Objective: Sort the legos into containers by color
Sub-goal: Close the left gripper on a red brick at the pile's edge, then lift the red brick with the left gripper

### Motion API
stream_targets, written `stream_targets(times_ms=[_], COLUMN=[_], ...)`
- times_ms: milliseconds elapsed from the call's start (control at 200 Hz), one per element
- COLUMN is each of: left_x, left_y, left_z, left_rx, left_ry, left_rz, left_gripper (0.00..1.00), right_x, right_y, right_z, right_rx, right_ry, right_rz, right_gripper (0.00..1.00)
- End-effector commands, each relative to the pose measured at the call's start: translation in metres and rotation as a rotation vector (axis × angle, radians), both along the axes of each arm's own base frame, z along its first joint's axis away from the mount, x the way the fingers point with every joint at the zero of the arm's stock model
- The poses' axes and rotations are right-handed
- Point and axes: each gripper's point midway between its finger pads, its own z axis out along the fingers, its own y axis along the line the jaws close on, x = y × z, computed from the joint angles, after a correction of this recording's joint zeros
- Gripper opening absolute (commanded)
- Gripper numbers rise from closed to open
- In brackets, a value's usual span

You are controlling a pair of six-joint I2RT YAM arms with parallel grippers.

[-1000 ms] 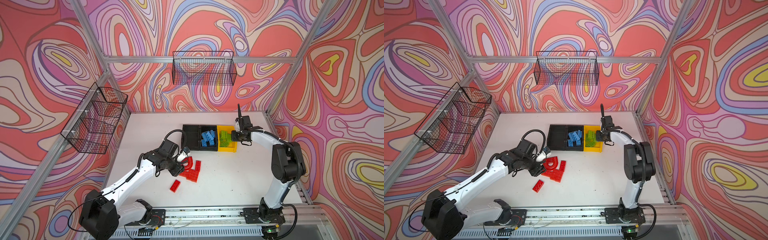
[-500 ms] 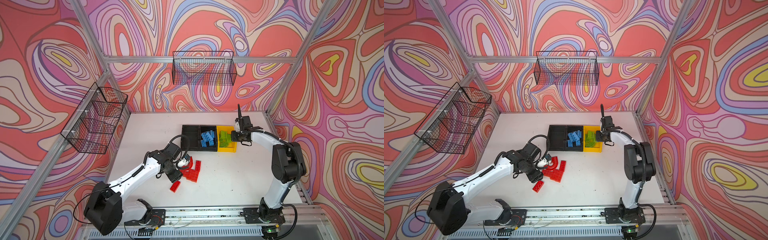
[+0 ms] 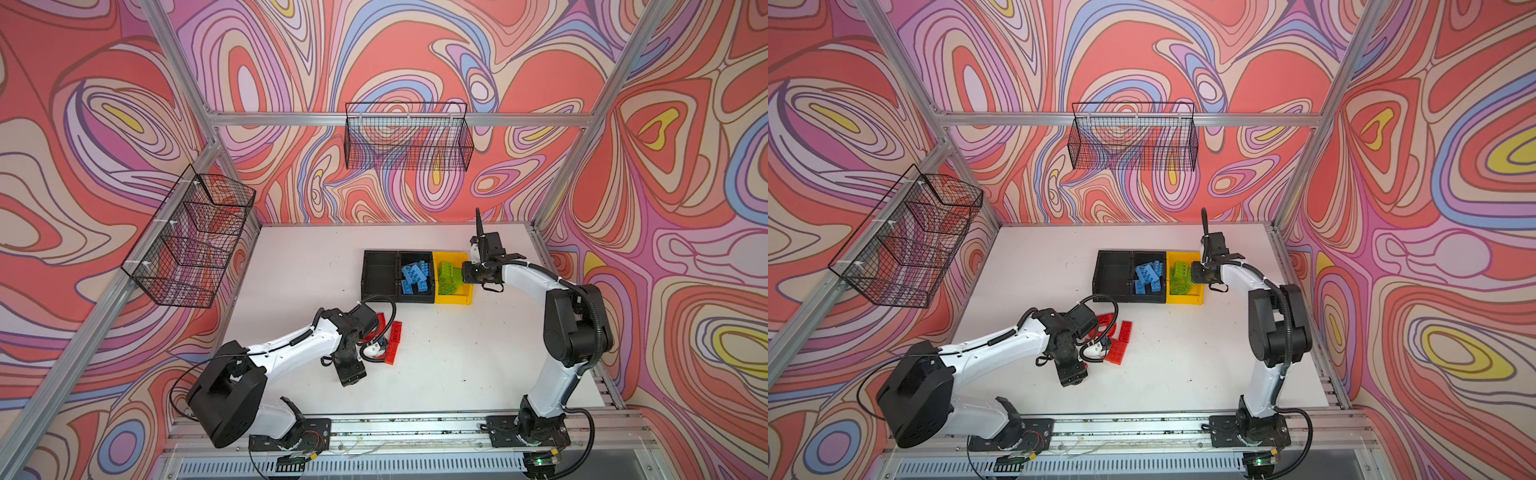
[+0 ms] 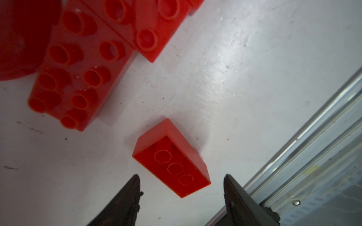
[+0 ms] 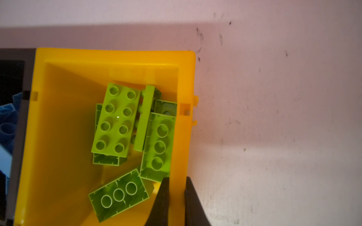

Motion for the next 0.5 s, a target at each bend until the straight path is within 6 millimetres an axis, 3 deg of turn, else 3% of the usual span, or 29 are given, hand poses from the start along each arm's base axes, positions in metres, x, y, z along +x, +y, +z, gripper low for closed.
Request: stream_targets(times_ms=[0,175,386,496], left_x=[0.003,0.006,0.009,0.011], left_y=[0.011,0.005,0.002,0.002], left_z=[-0.008,-0.013,-0.017,-0.02], left_rx=[0.085,0.105,0.107,0.099], left_ry=[-0.002,0.044,0.042,0.022], left_rz=[0.007,0.012,0.006,-0.005], left_gripper=[0.72,0.7,0.57,0.46], right_x=[-0.006,-0.007,-0.006,-0.006], right_y=[0.004,0.005,0.004,0.004], right_z=[0.002,0.001,0.0,-0.001], right_rx=[0.007,0.013,0.007,0.007], right_ry=[-0.004,-0.003,-0.002,-0.001], right_rz=[0.036,0.035,0.031,0.031], right_gripper=[0.1,0.09,0.09,0.08])
